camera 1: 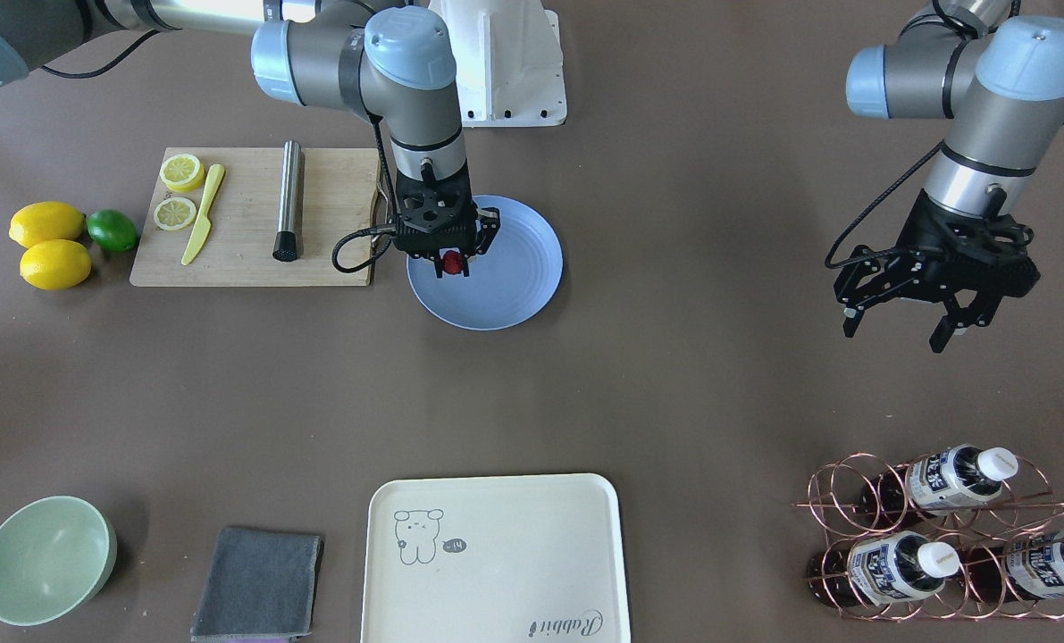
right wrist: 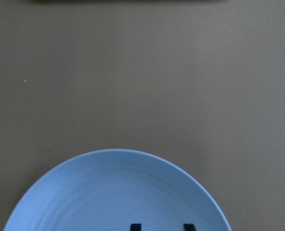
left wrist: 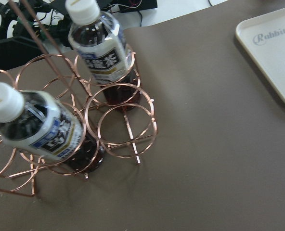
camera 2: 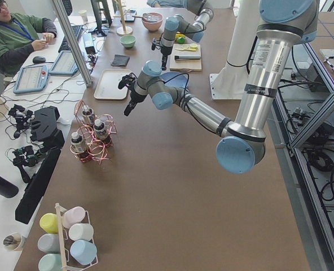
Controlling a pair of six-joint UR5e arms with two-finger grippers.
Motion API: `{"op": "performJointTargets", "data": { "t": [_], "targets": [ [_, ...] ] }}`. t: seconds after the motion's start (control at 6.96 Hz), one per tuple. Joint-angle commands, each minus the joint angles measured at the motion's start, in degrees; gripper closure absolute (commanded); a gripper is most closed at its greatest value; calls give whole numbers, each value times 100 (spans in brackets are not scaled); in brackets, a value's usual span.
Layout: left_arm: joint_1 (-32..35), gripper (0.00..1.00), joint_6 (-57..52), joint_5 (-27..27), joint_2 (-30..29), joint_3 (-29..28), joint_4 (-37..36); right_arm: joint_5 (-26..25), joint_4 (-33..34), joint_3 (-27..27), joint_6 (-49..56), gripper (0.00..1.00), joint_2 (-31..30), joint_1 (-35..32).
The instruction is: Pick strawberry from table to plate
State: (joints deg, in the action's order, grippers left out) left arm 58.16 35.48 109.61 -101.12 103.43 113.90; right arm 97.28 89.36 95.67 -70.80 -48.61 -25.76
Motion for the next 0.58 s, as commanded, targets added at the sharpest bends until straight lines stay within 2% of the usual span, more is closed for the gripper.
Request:
{"op": "performJointTargets", "data": {
  "t": [0.0,0.14,0.43],
  "targets": [
    [719,2,-1017,831,319,-138,-585,-270,-32,-119,-22,100,97,307],
    [1062,2,-1713,1147,312,-104,-1328,-314,-41,-319,-22,100,245,361],
    [1634,2,-2596,1237,530,-77,-1547,-314,-68,-514,4,100,255,423]
  ]
}}
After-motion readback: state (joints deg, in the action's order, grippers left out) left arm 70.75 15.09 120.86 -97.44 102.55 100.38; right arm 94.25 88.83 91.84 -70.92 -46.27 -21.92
